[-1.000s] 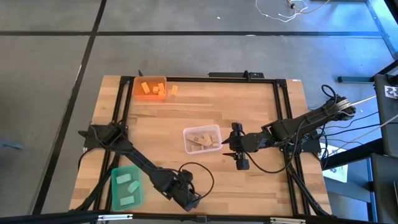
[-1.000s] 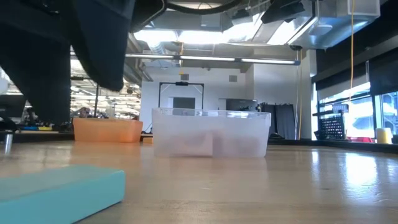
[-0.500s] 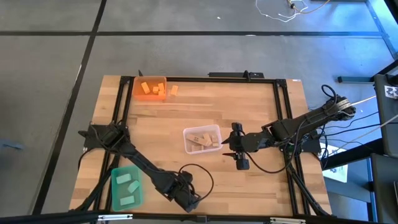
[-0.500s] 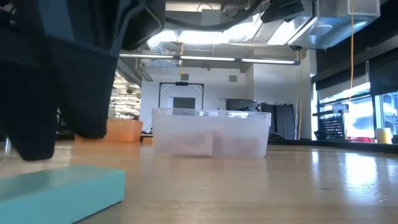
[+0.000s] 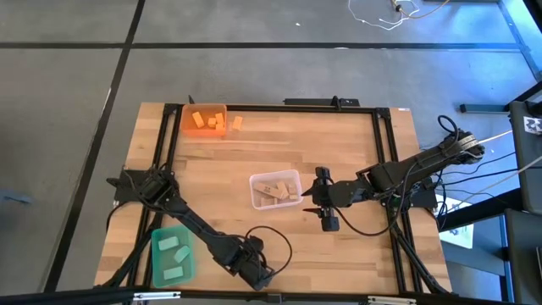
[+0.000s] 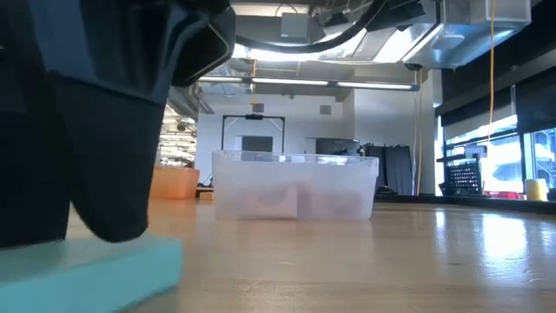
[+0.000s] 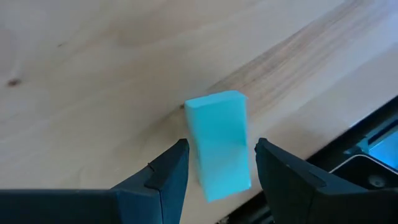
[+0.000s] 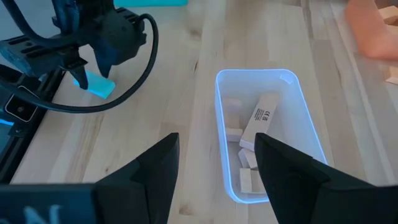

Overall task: Sort & place blocks by color
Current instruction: Put the blue block into the green bin

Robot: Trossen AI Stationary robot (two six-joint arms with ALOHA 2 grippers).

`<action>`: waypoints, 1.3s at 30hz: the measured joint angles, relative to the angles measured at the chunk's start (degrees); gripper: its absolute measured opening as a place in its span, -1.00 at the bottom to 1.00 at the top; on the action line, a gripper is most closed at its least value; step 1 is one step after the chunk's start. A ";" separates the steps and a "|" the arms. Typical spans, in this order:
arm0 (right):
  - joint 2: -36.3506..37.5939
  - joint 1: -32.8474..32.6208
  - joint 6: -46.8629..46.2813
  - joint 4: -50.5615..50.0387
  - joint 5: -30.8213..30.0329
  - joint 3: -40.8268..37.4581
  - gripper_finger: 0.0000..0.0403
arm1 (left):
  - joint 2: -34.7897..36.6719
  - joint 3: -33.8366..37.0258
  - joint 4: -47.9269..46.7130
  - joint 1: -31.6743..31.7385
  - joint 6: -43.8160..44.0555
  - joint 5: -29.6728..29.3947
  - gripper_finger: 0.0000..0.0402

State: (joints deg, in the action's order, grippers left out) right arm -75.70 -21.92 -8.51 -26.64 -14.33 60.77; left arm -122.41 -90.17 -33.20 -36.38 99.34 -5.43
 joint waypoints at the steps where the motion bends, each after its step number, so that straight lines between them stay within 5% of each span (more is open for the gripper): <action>1: 0.00 0.00 0.00 -0.01 0.00 0.00 0.04 | 0.00 0.00 0.03 0.00 -0.32 0.02 -0.13; 16: 0.00 -0.01 0.00 0.12 0.00 0.00 0.04 | -1.62 -0.18 0.49 0.11 -1.02 1.59 -0.13; 39: 0.00 0.01 0.00 0.29 0.00 0.00 0.04 | -1.73 -0.22 -15.03 0.74 -0.99 1.95 -0.13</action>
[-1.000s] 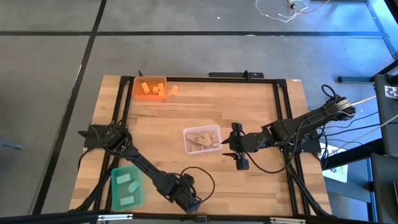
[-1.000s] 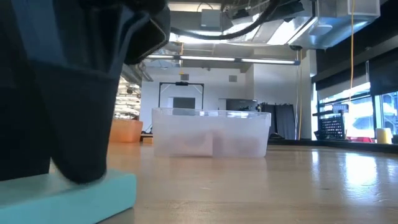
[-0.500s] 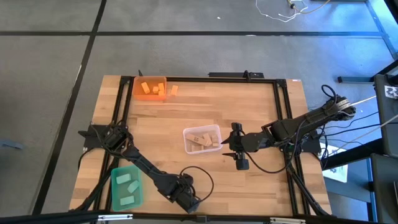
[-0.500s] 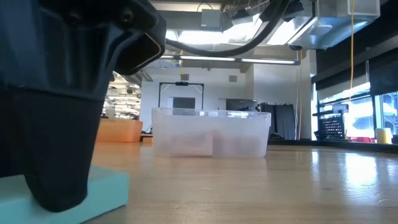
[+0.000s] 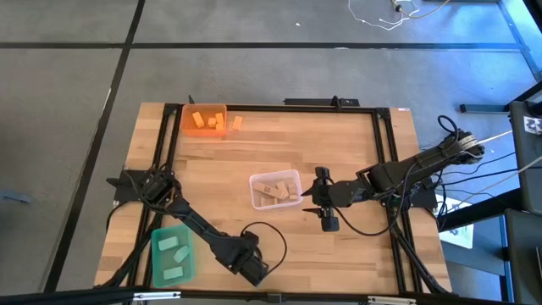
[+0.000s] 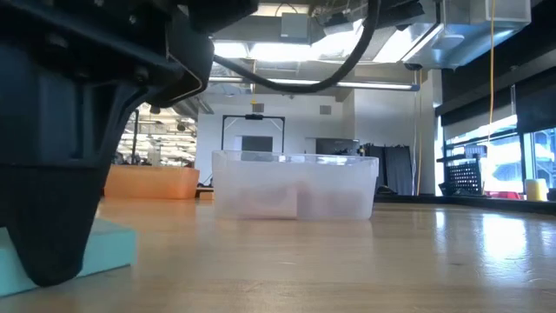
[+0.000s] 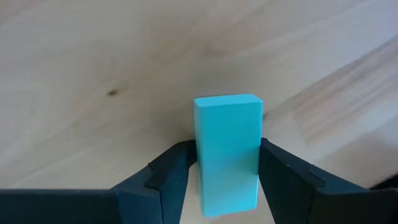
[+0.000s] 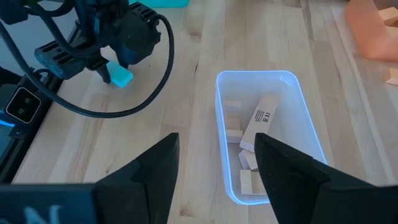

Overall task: Sort & place blocks by color
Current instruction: Put the blue block into the green bin

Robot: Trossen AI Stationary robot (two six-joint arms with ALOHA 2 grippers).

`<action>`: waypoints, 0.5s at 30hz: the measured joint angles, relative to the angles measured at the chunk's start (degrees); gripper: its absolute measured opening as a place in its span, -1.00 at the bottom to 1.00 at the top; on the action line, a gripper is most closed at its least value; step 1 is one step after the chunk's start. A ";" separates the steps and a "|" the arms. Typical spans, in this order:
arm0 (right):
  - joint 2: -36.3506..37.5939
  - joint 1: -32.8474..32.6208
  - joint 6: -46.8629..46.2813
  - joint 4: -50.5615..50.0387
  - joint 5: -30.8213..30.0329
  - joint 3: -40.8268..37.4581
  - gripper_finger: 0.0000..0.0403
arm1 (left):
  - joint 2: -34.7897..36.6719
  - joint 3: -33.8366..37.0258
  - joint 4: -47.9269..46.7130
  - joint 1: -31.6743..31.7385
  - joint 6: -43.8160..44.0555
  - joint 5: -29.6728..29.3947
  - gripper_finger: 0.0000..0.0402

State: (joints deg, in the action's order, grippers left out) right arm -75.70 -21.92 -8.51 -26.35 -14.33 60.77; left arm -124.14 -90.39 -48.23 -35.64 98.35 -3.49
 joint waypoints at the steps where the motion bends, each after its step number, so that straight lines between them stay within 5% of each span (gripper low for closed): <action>1: 0.00 -0.02 0.00 -0.01 0.00 0.00 0.04 | 0.00 0.00 -0.55 0.01 0.02 0.00 -0.13; 15: 0.00 0.00 0.00 0.00 0.00 0.00 0.04 | -0.02 0.11 -2.12 -0.09 -4.48 -1.51 -0.13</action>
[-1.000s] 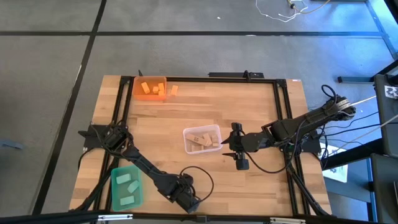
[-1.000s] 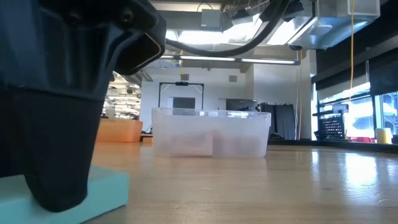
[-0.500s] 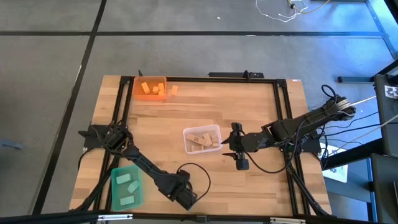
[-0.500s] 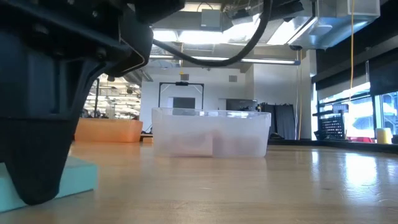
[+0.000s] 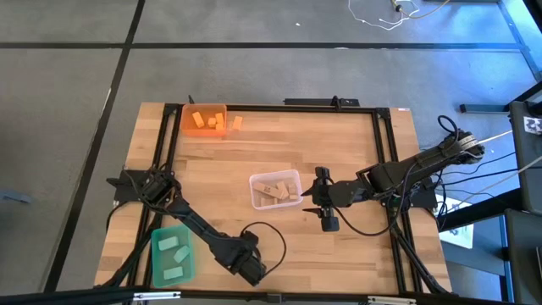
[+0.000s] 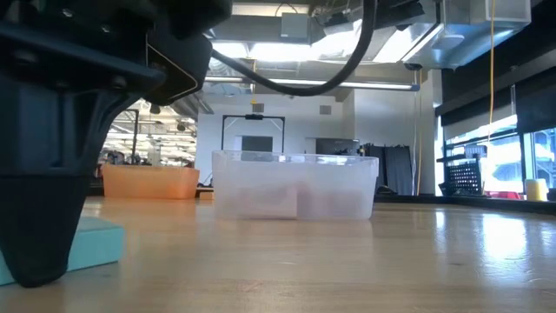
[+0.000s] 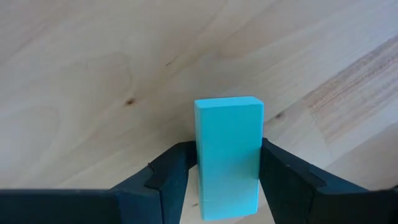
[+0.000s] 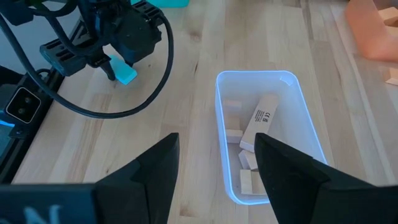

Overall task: Sort & place blocks by color
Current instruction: Put the blue block into the green bin

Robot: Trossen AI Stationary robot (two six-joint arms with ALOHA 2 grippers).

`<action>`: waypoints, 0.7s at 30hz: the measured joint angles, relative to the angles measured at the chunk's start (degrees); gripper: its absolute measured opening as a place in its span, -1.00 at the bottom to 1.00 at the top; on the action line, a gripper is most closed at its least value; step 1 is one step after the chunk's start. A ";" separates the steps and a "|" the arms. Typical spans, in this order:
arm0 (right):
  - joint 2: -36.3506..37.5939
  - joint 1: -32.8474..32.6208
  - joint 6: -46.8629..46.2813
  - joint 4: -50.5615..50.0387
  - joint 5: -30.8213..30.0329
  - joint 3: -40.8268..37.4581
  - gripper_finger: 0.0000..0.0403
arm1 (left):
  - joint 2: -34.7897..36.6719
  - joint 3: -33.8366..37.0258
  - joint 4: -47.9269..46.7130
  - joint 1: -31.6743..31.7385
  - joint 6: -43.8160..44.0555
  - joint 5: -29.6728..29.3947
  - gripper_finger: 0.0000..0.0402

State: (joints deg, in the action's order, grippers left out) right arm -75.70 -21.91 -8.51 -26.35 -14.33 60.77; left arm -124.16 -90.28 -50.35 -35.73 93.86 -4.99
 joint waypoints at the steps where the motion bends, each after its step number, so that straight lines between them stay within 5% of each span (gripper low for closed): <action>1: 0.00 -0.02 0.00 -0.02 0.00 0.00 0.04 | 0.00 0.00 0.00 0.00 -0.35 -0.02 -0.13; 21: 0.00 0.00 0.00 -0.02 0.00 0.00 0.04 | -0.07 0.07 0.07 0.00 0.08 -2.61 -0.13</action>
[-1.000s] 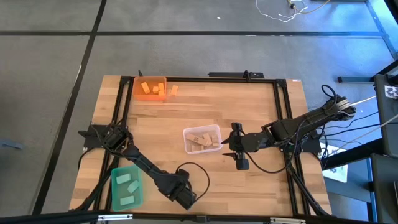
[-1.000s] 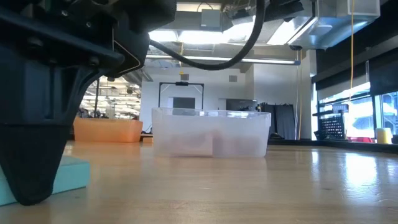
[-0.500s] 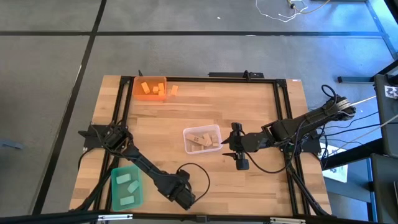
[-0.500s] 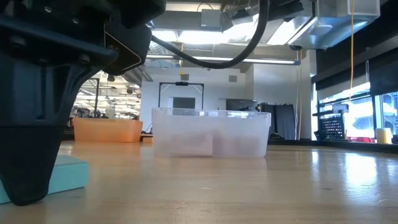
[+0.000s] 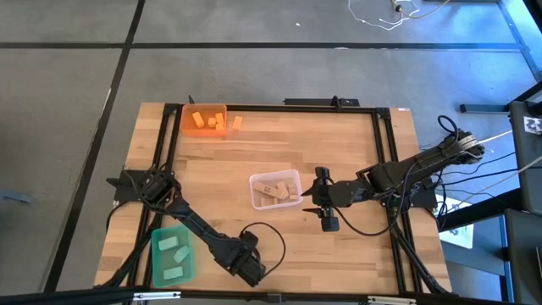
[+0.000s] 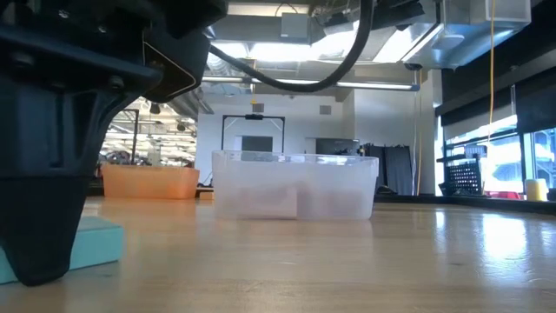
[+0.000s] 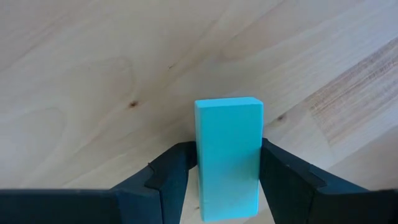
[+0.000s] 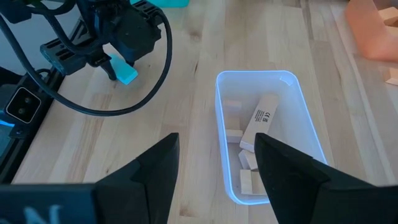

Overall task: Sort & place blocks by color
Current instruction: Put the blue block into the green bin

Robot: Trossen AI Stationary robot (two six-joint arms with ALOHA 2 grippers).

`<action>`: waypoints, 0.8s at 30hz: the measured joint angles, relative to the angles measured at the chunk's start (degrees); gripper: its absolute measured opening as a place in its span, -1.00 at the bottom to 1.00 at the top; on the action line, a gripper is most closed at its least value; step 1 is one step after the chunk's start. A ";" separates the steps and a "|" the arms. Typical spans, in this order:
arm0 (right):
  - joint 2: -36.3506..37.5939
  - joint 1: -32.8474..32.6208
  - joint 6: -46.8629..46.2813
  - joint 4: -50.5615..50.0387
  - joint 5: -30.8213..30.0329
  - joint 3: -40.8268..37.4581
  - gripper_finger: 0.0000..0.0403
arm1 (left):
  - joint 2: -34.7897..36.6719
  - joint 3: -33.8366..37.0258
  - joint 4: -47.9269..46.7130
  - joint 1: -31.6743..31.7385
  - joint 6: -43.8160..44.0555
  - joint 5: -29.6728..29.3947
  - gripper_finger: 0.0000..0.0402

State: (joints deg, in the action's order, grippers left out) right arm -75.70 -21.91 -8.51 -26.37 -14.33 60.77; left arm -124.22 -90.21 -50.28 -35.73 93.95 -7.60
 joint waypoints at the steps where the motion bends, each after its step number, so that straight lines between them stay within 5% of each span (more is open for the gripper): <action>1: 0.00 -0.02 0.00 0.00 0.00 0.00 0.04 | 0.00 0.00 0.02 -0.02 -0.37 -0.40 -0.13; 24: 0.00 -0.02 0.00 0.00 0.00 0.00 0.04 | 0.55 0.15 0.70 -0.14 -14.02 -0.05 -0.35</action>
State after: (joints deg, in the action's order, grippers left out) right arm -75.70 -21.93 -8.51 -26.37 -14.33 60.77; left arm -123.68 -90.06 -49.58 -35.87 79.92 -7.65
